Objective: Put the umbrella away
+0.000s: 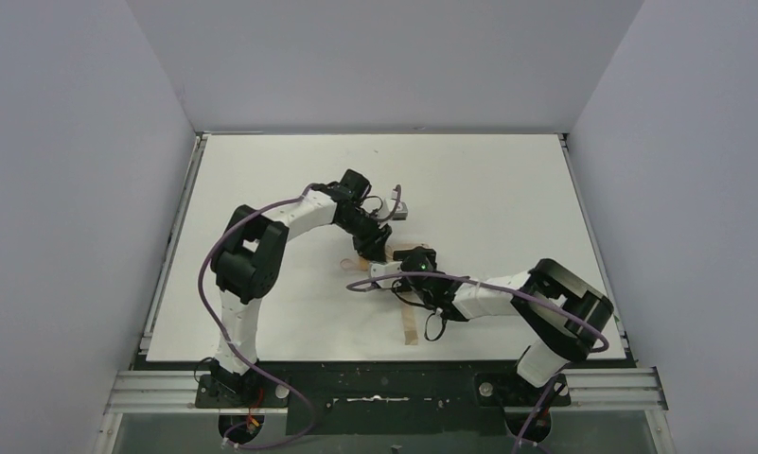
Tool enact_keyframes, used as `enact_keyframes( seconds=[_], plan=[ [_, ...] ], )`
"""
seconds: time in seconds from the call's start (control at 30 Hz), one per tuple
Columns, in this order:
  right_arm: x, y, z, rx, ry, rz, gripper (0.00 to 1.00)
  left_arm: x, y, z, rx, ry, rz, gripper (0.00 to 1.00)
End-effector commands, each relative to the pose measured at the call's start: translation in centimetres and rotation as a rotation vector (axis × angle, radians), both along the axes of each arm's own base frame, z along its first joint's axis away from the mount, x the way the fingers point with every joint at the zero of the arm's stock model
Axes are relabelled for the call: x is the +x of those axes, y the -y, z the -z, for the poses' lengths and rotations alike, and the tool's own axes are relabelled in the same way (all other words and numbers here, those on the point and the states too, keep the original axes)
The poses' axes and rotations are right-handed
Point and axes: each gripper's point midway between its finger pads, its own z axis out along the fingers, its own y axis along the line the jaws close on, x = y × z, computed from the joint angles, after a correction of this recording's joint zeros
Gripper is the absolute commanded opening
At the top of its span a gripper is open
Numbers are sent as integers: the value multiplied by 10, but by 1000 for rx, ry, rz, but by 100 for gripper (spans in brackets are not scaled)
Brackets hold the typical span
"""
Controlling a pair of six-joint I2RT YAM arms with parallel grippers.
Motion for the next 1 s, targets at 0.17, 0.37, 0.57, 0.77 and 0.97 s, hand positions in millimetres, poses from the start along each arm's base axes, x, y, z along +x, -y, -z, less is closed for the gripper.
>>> enact_keyframes(
  seconds=[0.17, 0.37, 0.57, 0.77, 0.97],
  plan=[
    [-33, 10, -35, 147, -63, 3, 61, -9, 0, 4, 38, 33, 24, 0],
    [-56, 12, -64, 237, -76, -41, 63, -8, -1, 6, 48, 31, 15, 0],
    [-80, -9, -79, 371, -121, -147, 58, -8, 0, 6, 53, 31, 12, 0],
    [-96, -51, -80, 499, -181, -230, 57, -7, -1, 6, 56, 30, 7, 0],
    [-100, -83, -71, 512, -201, -287, 57, -6, -1, 7, 61, 31, 2, 0]
  ],
)
